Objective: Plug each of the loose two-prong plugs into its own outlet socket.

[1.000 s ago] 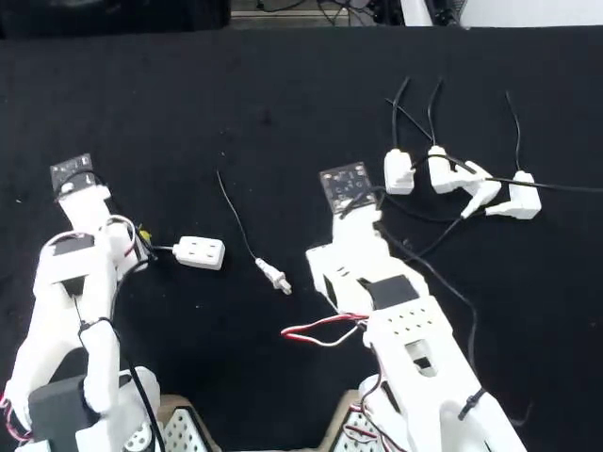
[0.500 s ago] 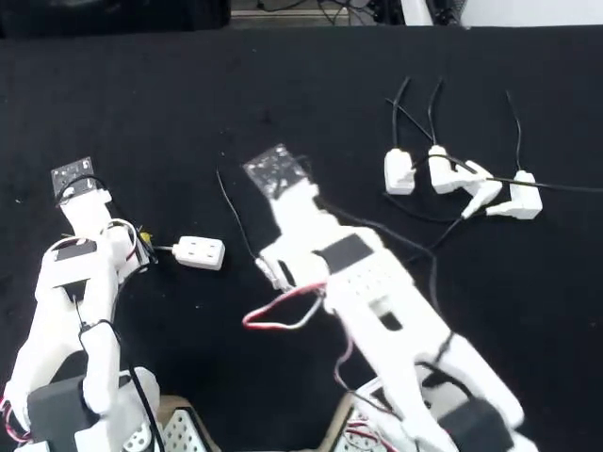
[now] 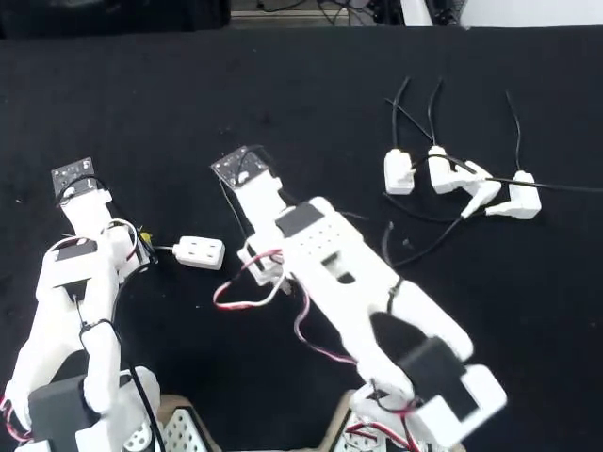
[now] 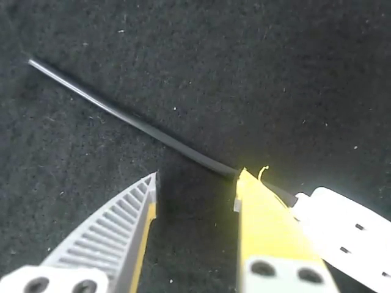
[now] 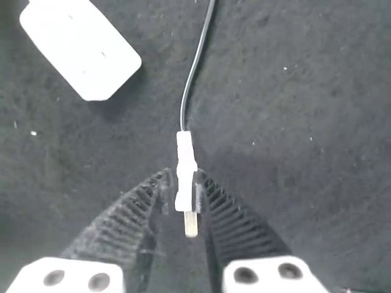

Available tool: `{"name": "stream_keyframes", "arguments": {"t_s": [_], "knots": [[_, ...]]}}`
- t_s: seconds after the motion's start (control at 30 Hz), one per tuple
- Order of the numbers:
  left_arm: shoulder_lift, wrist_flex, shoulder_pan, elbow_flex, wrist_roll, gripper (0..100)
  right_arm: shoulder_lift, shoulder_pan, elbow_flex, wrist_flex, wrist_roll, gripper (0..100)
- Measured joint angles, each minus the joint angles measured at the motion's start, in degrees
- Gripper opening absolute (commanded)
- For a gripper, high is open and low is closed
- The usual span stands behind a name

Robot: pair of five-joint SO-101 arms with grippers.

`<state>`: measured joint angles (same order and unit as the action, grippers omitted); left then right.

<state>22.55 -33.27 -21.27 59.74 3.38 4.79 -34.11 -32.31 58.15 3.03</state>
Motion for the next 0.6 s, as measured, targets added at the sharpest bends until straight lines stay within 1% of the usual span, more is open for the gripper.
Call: {"name": "stream_keyframes", "arguments": {"t_s": [0.13,0.27,0.37,0.5,0.57,0.6], "knots": [[0.0,0.0,0.0,0.0,0.0,21,-3.78,-0.88,3.08,3.08,0.0,13.4],[0.0,0.0,0.0,0.0,0.0,21,-6.77,-3.69,3.43,3.96,0.0,18.2],[0.0,0.0,0.0,0.0,0.0,21,-8.97,-5.01,3.43,2.81,0.0,18.1],[0.0,0.0,0.0,0.0,0.0,21,-11.16,-5.36,3.43,-1.67,0.0,18.0],[0.0,0.0,0.0,0.0,0.0,21,-13.01,-5.1,3.43,-3.52,1.41,17.5],[0.0,0.0,0.0,0.0,0.0,21,-13.98,-4.75,3.43,-3.87,2.81,15.2]]}}
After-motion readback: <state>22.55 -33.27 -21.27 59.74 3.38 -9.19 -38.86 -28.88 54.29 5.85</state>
